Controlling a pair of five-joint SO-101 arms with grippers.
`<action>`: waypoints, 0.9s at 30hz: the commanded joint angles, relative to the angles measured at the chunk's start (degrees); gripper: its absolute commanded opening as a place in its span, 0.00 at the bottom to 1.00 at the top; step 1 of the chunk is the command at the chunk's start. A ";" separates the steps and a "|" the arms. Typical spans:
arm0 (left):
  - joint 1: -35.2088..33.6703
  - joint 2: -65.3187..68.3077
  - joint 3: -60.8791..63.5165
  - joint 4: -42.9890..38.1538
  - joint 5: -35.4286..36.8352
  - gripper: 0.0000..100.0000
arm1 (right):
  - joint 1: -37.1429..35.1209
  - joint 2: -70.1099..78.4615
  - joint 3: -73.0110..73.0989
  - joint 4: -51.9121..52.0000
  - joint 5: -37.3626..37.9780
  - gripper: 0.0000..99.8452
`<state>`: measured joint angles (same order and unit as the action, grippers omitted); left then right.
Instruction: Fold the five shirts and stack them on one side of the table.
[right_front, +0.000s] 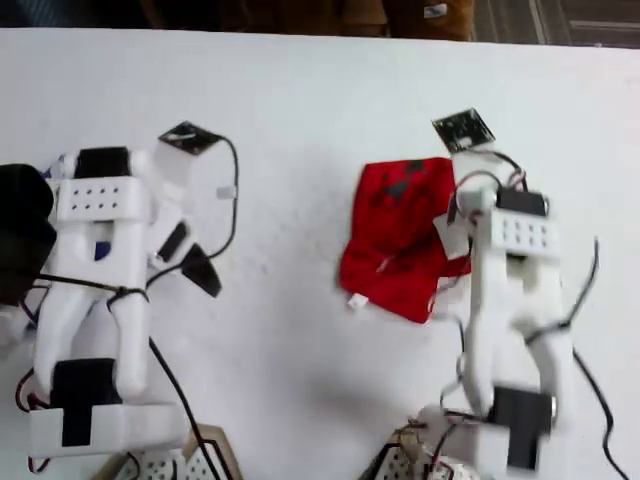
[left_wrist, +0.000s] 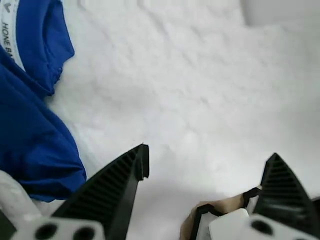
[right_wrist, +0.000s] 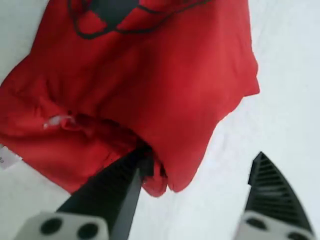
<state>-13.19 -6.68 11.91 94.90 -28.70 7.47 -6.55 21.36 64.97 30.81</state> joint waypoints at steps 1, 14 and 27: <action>-1.49 -2.20 -0.04 -0.35 -0.09 0.35 | -0.13 10.68 -9.14 -0.84 0.53 0.31; -9.85 -2.20 -0.04 0.18 0.44 0.24 | -0.13 19.82 -18.02 3.74 1.67 0.02; -9.58 -2.11 1.89 -0.44 10.55 0.15 | -0.31 -15.34 -21.89 31.43 1.67 0.02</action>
<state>-22.42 -6.68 12.70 94.81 -19.82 7.47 -10.24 1.41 91.16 32.22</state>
